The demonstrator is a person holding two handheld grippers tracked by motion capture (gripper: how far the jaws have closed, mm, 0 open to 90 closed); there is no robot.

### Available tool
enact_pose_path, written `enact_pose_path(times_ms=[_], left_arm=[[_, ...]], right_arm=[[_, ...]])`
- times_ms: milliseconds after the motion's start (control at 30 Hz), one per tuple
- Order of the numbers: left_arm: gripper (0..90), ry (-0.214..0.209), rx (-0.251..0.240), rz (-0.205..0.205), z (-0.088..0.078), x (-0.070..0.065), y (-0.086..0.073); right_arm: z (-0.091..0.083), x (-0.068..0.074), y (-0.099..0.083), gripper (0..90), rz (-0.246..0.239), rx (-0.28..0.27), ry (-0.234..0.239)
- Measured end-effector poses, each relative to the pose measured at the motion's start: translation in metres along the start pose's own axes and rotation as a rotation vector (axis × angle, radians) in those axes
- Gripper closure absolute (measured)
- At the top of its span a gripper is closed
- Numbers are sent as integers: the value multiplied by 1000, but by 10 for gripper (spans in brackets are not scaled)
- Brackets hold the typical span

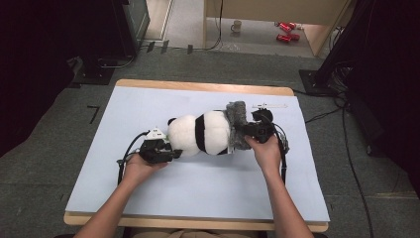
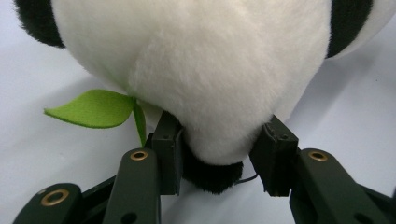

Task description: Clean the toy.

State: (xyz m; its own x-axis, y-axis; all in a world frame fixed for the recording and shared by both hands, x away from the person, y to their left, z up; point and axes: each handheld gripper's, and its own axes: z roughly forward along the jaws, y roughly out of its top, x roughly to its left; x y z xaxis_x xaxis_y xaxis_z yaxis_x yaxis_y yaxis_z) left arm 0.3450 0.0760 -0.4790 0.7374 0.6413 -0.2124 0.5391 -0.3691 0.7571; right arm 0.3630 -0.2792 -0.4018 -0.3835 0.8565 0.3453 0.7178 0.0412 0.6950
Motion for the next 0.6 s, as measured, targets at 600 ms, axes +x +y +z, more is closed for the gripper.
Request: enact_pose_path(times_ms=[600], left_arm=[[575,0,8,-2,0,1,-1]], right_arm=[[44,-16,-28,755,45,170,-47]])
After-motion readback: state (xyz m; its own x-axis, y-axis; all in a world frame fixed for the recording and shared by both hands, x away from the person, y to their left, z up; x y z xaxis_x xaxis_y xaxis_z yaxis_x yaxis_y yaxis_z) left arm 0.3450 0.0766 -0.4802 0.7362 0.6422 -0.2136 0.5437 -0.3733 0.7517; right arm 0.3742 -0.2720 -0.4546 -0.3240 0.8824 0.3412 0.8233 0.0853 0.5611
